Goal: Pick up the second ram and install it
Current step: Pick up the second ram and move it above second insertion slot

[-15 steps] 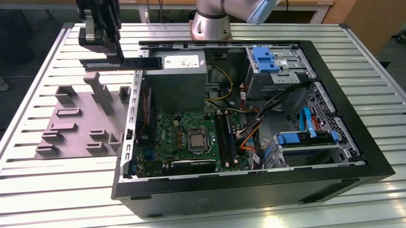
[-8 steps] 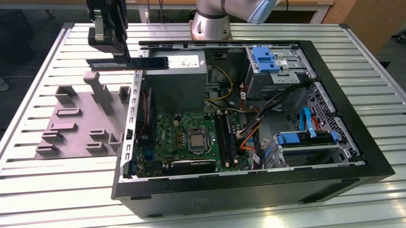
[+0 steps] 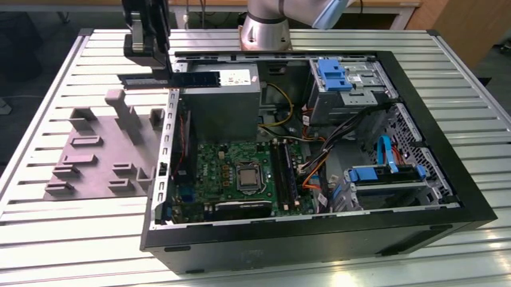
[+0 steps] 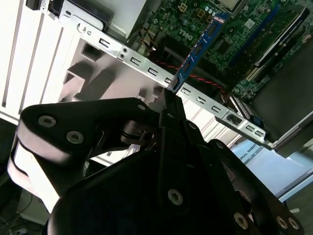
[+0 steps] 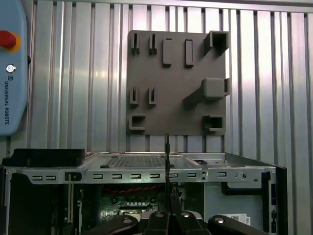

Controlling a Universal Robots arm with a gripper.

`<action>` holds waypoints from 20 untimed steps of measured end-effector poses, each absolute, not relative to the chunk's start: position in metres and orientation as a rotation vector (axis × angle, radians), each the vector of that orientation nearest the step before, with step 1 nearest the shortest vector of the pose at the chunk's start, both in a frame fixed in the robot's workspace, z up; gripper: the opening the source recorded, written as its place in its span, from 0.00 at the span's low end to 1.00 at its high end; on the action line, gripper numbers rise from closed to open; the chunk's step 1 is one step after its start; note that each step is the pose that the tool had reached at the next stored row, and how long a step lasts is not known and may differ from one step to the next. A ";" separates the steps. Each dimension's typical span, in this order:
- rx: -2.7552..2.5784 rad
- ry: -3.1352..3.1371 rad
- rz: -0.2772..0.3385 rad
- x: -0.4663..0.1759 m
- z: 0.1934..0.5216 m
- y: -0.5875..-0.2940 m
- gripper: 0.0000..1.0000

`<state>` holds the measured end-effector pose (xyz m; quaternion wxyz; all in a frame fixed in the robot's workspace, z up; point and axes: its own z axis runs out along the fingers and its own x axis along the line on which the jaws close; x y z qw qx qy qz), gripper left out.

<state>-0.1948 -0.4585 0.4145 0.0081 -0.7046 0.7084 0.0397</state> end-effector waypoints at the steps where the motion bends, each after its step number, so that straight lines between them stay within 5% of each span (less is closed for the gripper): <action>1: -2.202 2.214 0.124 -0.193 0.414 -0.458 0.12; 20: -2.202 2.214 0.124 -0.167 0.414 -0.459 0.12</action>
